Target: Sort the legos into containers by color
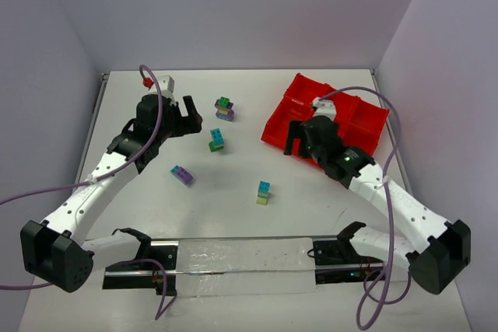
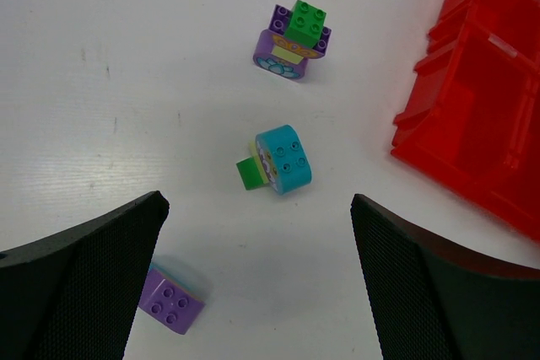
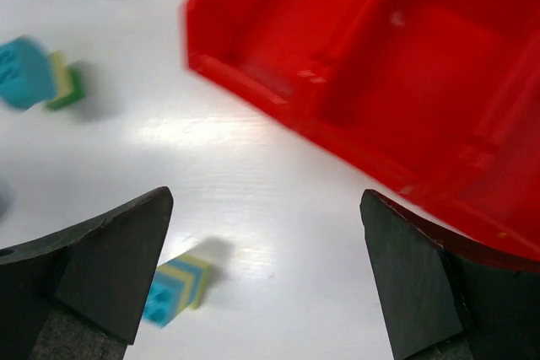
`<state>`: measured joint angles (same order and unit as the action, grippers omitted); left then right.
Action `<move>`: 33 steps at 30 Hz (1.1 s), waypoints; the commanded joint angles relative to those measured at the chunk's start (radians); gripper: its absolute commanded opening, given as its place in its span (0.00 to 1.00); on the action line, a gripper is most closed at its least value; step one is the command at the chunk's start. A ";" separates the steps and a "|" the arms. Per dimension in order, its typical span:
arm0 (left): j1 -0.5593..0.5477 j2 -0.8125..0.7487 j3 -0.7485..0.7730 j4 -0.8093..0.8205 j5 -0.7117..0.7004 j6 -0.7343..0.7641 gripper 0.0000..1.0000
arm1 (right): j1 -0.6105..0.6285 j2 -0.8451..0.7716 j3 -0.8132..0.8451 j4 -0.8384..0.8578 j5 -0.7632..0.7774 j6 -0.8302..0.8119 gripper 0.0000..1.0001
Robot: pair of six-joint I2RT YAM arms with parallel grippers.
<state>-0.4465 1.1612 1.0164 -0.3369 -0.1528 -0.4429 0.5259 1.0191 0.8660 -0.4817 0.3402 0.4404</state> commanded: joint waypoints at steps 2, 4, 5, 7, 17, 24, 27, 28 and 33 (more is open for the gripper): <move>-0.006 -0.001 0.055 -0.006 -0.089 -0.027 0.99 | 0.293 0.134 0.111 -0.112 0.171 0.159 0.92; -0.006 -0.009 0.050 -0.007 -0.091 -0.031 0.99 | 0.353 0.186 0.124 -0.126 0.194 0.214 0.87; -0.006 -0.014 0.045 -0.008 -0.093 -0.033 0.99 | 0.388 0.208 0.129 -0.132 0.205 0.233 0.84; -0.006 -0.017 0.036 -0.008 -0.094 -0.031 0.99 | 0.442 0.236 0.136 -0.131 0.203 0.285 0.81; -0.006 -0.016 0.038 -0.017 -0.099 -0.028 0.99 | 0.511 0.390 0.213 -0.315 0.253 0.565 0.87; -0.006 -0.025 0.022 -0.010 -0.100 -0.023 0.99 | 0.530 0.450 0.212 -0.362 0.232 0.658 0.85; -0.006 -0.025 0.025 -0.014 -0.105 -0.019 0.99 | 0.543 0.457 0.214 -0.339 0.222 0.659 0.80; -0.006 -0.025 0.025 -0.014 -0.106 -0.016 0.99 | 0.543 0.460 0.214 -0.334 0.219 0.659 0.78; -0.006 -0.026 0.016 -0.014 -0.108 -0.010 0.99 | 0.545 0.477 0.213 -0.321 0.219 0.655 0.64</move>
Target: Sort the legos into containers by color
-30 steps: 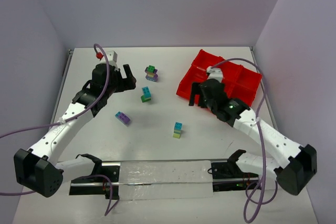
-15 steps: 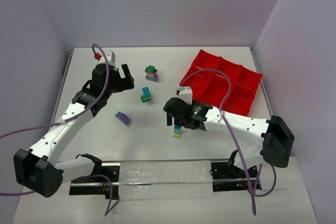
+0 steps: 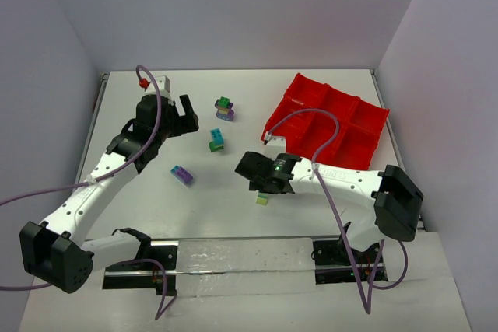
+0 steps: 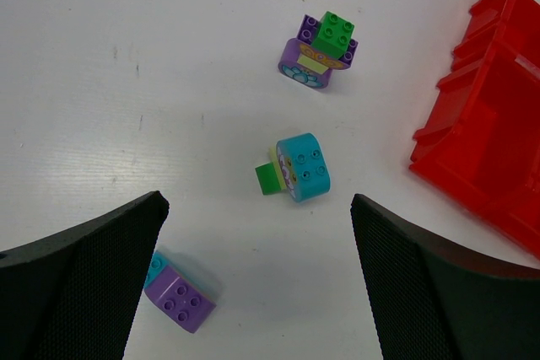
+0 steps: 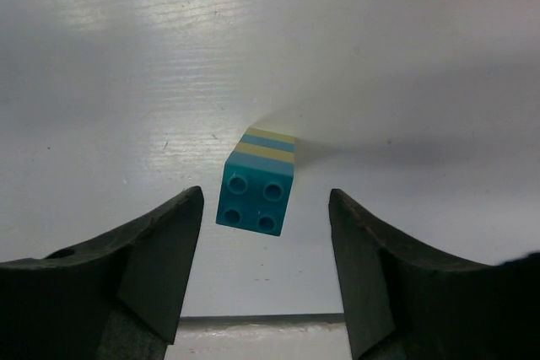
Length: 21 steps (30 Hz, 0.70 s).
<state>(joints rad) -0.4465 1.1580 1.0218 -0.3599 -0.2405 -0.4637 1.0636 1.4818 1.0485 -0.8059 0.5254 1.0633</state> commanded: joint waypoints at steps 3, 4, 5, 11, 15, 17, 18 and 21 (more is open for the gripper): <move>-0.006 -0.024 0.006 0.008 -0.022 0.013 0.99 | 0.007 0.028 0.031 0.001 0.032 0.030 0.62; -0.006 -0.025 0.004 0.007 -0.022 0.014 0.99 | 0.007 0.036 0.032 -0.001 0.032 0.031 0.62; -0.006 -0.026 0.004 0.007 -0.023 0.014 0.99 | 0.008 0.041 0.031 -0.003 0.035 0.032 0.62; -0.006 -0.030 0.003 0.008 -0.026 0.019 0.99 | 0.012 0.058 0.037 -0.001 0.039 0.024 0.57; -0.006 -0.031 0.001 0.007 -0.026 0.020 0.99 | 0.013 0.063 0.044 -0.004 0.044 0.020 0.47; -0.006 -0.032 0.001 0.007 -0.027 0.020 0.99 | 0.013 0.065 0.047 -0.004 0.042 0.018 0.44; -0.006 -0.032 0.001 0.006 -0.028 0.020 0.99 | 0.014 0.067 0.047 -0.004 0.042 0.017 0.41; -0.006 -0.030 0.002 0.006 -0.025 0.020 0.99 | 0.015 0.066 0.047 -0.004 0.040 0.010 0.25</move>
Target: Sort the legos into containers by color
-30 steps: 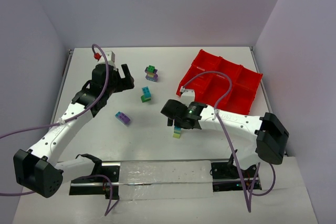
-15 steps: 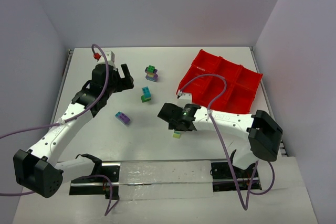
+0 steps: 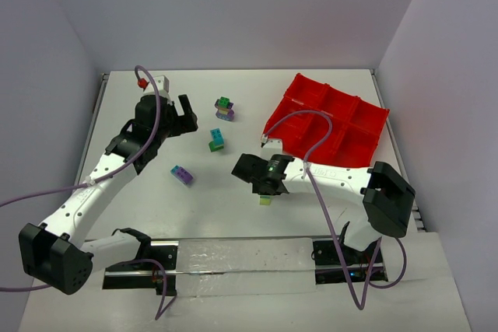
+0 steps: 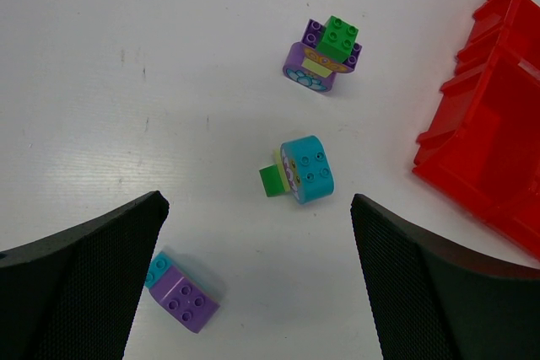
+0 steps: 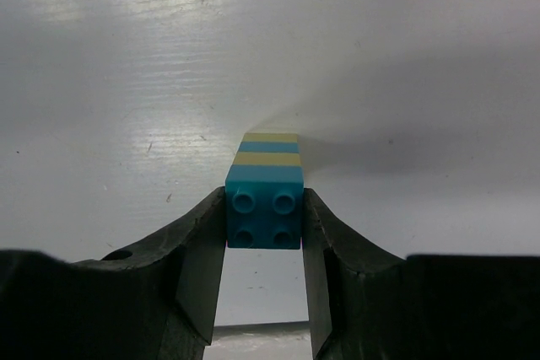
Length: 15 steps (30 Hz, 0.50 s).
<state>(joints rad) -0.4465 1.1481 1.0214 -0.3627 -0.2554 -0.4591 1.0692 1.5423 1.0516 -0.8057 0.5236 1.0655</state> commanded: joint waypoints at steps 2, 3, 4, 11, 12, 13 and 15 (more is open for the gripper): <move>-0.006 -0.018 0.004 0.009 -0.007 0.015 0.99 | 0.009 0.000 0.046 -0.007 0.041 0.003 0.15; -0.006 -0.015 0.007 0.006 -0.003 0.012 0.99 | 0.009 -0.011 0.051 -0.010 0.043 -0.007 0.07; -0.006 -0.012 0.010 0.004 0.006 0.009 0.99 | 0.009 -0.022 0.058 -0.013 0.046 -0.018 0.03; -0.006 0.012 0.037 0.021 0.182 0.004 0.99 | -0.023 -0.257 0.050 0.161 -0.054 -0.349 0.00; -0.005 0.012 0.037 0.024 0.215 0.007 0.99 | -0.044 -0.278 0.041 0.191 -0.096 -0.395 0.00; -0.004 0.009 0.036 0.030 0.257 0.013 0.98 | -0.082 -0.322 0.026 0.234 -0.169 -0.450 0.00; 0.001 -0.004 0.032 0.054 0.370 0.032 0.97 | -0.194 -0.427 -0.013 0.308 -0.351 -0.535 0.00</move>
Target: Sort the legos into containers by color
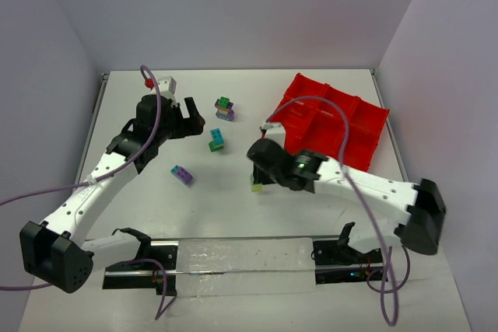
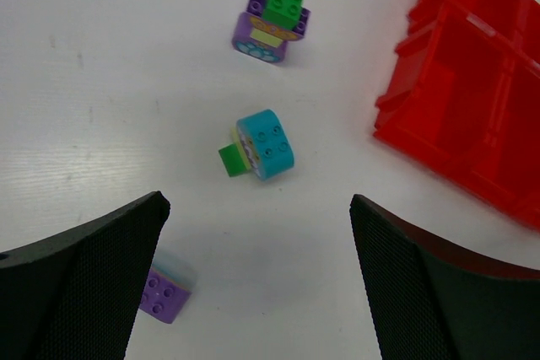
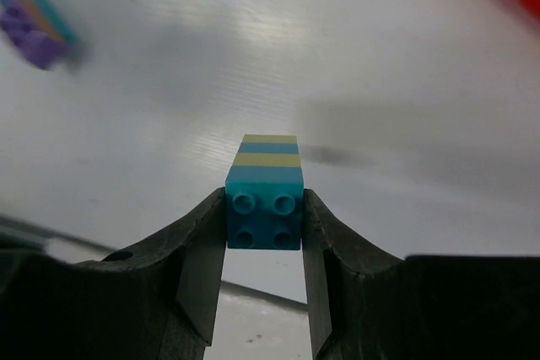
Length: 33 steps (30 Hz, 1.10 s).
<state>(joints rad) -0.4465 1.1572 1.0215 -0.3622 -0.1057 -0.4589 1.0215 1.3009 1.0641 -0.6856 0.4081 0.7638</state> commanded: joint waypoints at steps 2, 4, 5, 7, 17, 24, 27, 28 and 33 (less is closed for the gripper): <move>0.006 -0.027 0.030 0.077 0.280 0.040 0.97 | -0.211 -0.221 -0.061 0.238 -0.401 -0.282 0.00; 0.013 -0.044 0.028 0.109 0.453 0.063 0.97 | -0.386 -0.285 -0.097 0.289 -0.632 -0.334 0.00; 0.015 -0.048 0.028 0.118 0.503 0.072 0.97 | -0.420 -0.294 -0.104 0.299 -0.696 -0.349 0.00; 0.015 -0.046 0.035 0.127 0.620 0.087 0.97 | -0.464 -0.302 -0.109 0.324 -0.840 -0.390 0.00; -0.012 0.048 0.069 0.111 0.958 0.146 0.97 | -0.498 -0.295 -0.170 0.504 -1.182 -0.387 0.00; -0.038 0.072 0.060 0.105 1.061 0.180 0.96 | -0.509 -0.263 -0.182 0.606 -1.283 -0.339 0.00; -0.043 0.064 0.043 0.117 1.126 0.192 0.96 | -0.512 -0.242 -0.179 0.632 -1.298 -0.327 0.00; -0.046 0.062 0.038 0.126 1.138 0.186 0.96 | -0.512 -0.232 -0.178 0.638 -1.305 -0.325 0.00; -0.064 0.076 0.023 0.149 1.185 0.184 0.94 | -0.512 -0.210 -0.170 0.664 -1.333 -0.313 0.00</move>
<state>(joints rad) -0.4920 1.2340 1.0444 -0.2743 0.9834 -0.3022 0.5163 1.0791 0.8894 -0.1102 -0.8661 0.4313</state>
